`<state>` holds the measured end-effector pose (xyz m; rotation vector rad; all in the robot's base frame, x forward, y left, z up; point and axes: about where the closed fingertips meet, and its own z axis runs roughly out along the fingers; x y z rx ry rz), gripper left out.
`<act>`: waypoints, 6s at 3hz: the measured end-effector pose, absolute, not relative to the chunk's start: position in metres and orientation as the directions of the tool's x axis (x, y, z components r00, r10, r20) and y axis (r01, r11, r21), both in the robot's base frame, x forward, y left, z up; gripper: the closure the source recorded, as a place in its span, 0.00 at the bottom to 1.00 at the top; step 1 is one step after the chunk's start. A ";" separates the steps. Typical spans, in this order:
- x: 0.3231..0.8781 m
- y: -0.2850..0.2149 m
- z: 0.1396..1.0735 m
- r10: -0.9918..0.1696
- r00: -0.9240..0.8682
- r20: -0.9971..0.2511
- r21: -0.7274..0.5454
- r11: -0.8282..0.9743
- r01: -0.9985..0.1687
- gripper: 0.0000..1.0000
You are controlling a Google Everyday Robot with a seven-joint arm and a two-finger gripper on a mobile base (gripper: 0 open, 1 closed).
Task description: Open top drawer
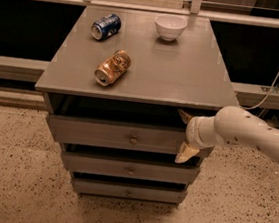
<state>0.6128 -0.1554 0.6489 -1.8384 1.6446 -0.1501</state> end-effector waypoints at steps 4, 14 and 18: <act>0.528 -0.132 0.656 -0.916 0.183 -0.358 -0.441 -0.007 -0.897 0.32; 0.467 -0.135 0.669 -0.880 0.215 -0.422 -0.198 -0.142 -0.970 0.64; 0.470 -0.128 0.694 -0.914 0.203 -0.351 -0.170 -0.151 -0.974 0.00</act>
Offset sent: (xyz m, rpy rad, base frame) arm -0.0373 0.0208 -0.0265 -0.0161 0.1075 -0.0317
